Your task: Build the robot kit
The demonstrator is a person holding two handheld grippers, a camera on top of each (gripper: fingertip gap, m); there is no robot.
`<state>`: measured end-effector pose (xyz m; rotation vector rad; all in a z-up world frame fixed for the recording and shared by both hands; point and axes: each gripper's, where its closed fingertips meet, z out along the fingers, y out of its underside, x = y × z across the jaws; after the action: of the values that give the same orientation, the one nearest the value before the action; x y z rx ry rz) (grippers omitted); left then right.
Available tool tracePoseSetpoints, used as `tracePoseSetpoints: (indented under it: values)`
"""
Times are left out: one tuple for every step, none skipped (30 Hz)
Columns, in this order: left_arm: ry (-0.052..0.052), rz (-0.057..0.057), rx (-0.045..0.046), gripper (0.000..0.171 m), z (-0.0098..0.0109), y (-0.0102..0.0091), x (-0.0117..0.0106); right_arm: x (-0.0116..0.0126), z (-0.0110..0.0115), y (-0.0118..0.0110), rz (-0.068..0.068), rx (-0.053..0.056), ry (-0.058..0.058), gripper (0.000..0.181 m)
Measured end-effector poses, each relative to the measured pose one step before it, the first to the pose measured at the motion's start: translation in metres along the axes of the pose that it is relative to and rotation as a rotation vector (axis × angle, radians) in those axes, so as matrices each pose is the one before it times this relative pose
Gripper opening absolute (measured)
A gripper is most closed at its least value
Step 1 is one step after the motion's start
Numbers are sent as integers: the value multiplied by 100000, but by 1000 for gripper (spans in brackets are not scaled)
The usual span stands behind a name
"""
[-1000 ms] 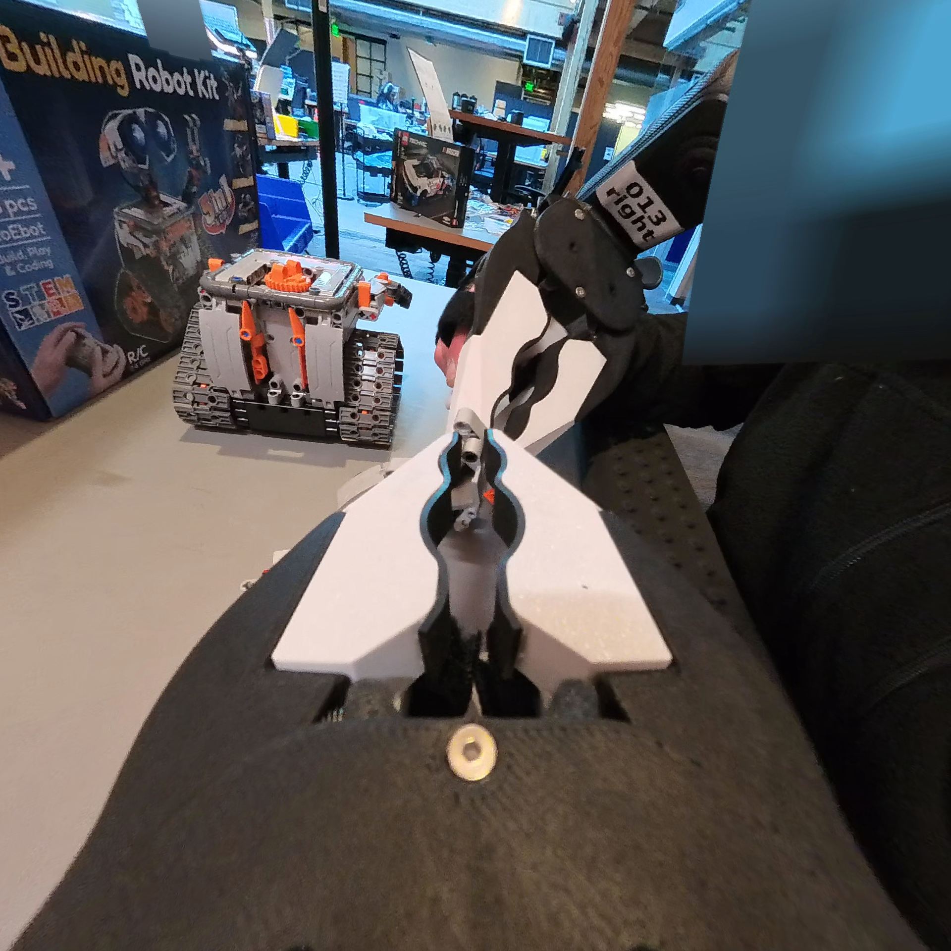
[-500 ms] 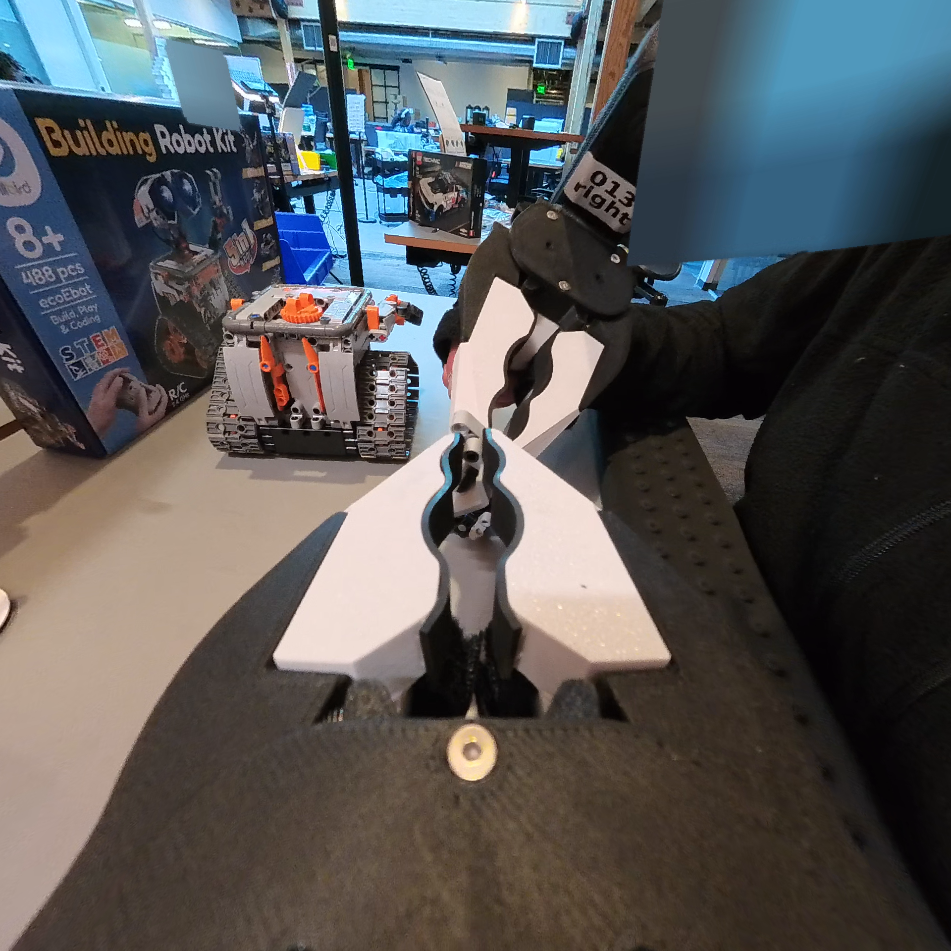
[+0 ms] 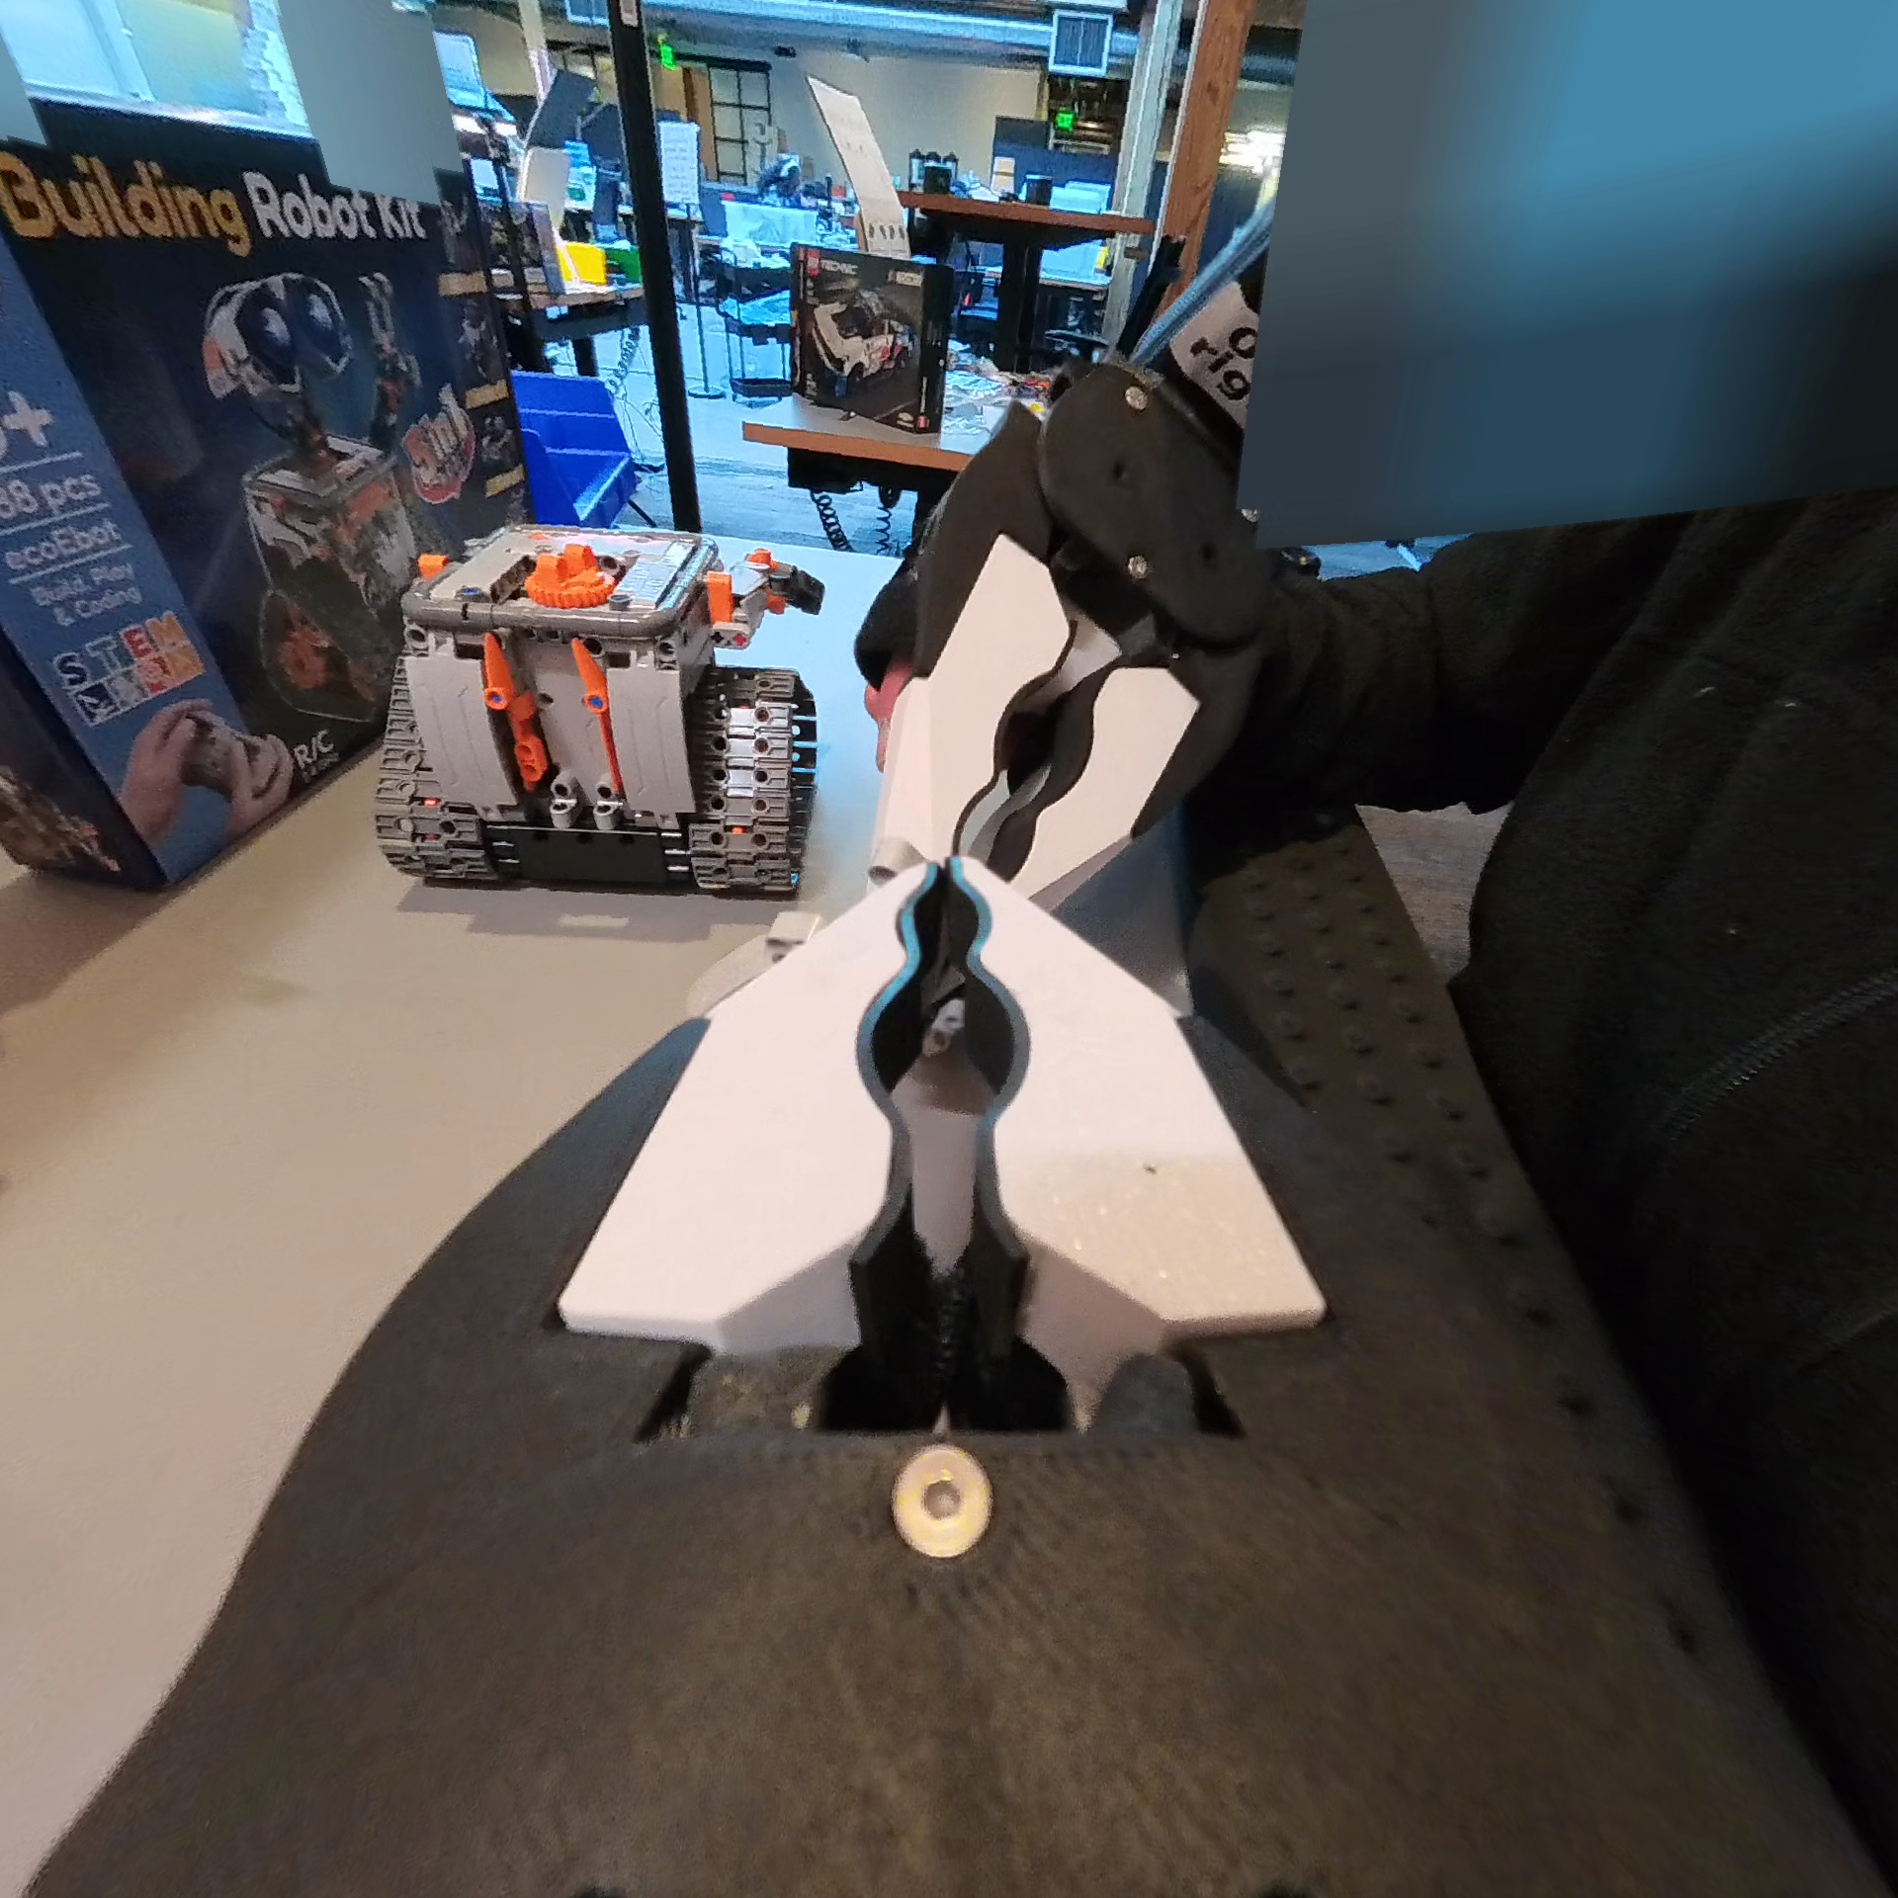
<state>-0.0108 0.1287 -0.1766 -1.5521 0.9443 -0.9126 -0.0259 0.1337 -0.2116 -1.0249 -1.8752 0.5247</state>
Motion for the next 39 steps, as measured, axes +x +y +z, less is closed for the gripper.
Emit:
tracePoseSetpoints:
  values:
    - [-356, 1173, -11, 0, 8, -36, 63, 5, -32, -66, 160, 384, -56, 3]
    - [-464, 1127, -568, 0, 20, 39, 7, 21, -15, 0, -20, -17, 122, 3]
    - [-140, 631, -454, 0, 19, 49, 14, -3, 3, 24, -7, -154, -3, 3]
    - [-239, -106, -172, 0, 6, 30, -41, -12, 22, 42, 60, -215, -152, 3]
    - [48, -513, 6, 0, -16, 28, -34, 34, 8, 37, -14, -154, 233, 3]
    - [-87, -23, 215, 0, -39, -22, -35, 44, -20, -18, 105, 205, 231, 3]
    - [-127, 252, 379, 0, -76, -75, -11, 5, -30, -71, 562, 520, -223, 3]
    - [202, -92, 217, 0, -49, -61, 22, -4, -37, -81, 775, 715, -364, 3]
    - [350, -339, 242, 0, -25, -60, 36, 16, -22, -85, 787, 865, -293, 3]
    - [253, -268, 637, 0, -59, -104, 34, -33, -15, -85, 1007, 965, -715, 4]
    - [772, -376, 919, 0, -70, -161, 104, -21, 20, -23, 1429, 689, -794, 6]
    - [808, -799, 1119, 0, -84, -162, 59, 39, 32, 38, 1315, 310, -377, 10]
    - [820, -1060, 1113, 0, -78, -158, 38, 40, 23, 83, 731, 37, -215, 8]
    - [936, -989, 905, 0, -60, -116, 52, -17, -9, 45, -224, 41, -270, 1]
    - [707, -868, 631, 0, -36, -62, 38, 7, -27, -22, -619, 177, 169, 0]
    - [470, -684, 435, 0, -7, -37, 20, -42, -25, 2, -188, -336, -170, 0]
    - [507, -514, -5, 0, 28, 30, 38, -56, -30, -51, -279, -146, -184, 0]
    - [232, -212, -526, 0, 54, 111, 11, -17, -34, -64, -277, 44, 75, 0]
    - [19, 279, -641, 0, 71, 123, 21, 25, -20, -16, -214, -141, 253, 0]
    - [172, 272, -253, 0, 60, 43, 54, 25, -1, 22, -201, -211, 216, 0]
    - [-151, 18, -97, 0, 16, 21, -26, -34, 28, 97, 37, -626, -259, 0]
    - [-781, 196, -201, 0, -19, 37, -137, 1, 33, 126, -298, -753, 46, 0]
    - [-989, 312, -335, 0, -63, 39, -173, 65, 23, 108, -702, -704, 668, 0]
    - [-1588, 97, -408, 4, -52, 46, -257, 44, 13, 63, -690, -622, 551, 0]
    - [-2382, 579, -1029, 14, -6, 117, -340, 24, -25, -38, -618, -54, 495, 0]
    - [-1235, 1107, -1107, 20, 21, 122, -114, 26, -32, -104, -647, 370, 538, 0]
    - [-435, 812, -365, 20, 11, 26, 13, 60, -42, -76, -382, 223, 520, 0]
    - [-271, 250, 52, 20, 13, -15, -6, 88, -57, -76, -190, 424, 593, 0]
    - [-260, -11, -70, 21, 10, 17, -41, 133, -71, -70, 47, 463, 736, 0]
    - [-391, -127, -382, 22, 4, 85, -103, 184, -73, -44, 52, 473, 973, 0]
    - [-703, 4, -402, 22, 7, 88, -142, 282, -93, -41, -125, 498, 1512, 0]
    - [-854, 335, -358, 23, -3, 77, -136, 288, -93, -18, -239, 313, 1568, 0]
    - [-780, 632, -531, 23, 22, 78, -92, 209, -93, -67, -189, 515, 1164, 0]
    - [-725, 711, -518, 23, 40, 74, -58, 178, -106, -128, -91, 850, 1065, 0]
    - [-258, 344, 49, 23, 17, -6, 2, 195, -81, -98, -308, 546, 1308, 0]
    - [-271, -127, 236, 23, -7, -40, -51, 205, -83, -112, -809, 497, 1550, 0]
    - [-699, -167, 264, 23, -45, -39, -140, 203, -74, -91, -1099, 351, 1752, 0]
    - [-1182, -63, 362, 23, -82, -46, -238, 234, -71, -71, -1418, 116, 2033, 0]
    - [-1095, -293, 485, 23, -96, -71, -234, 212, -50, -51, -1531, -60, 2019, 0]
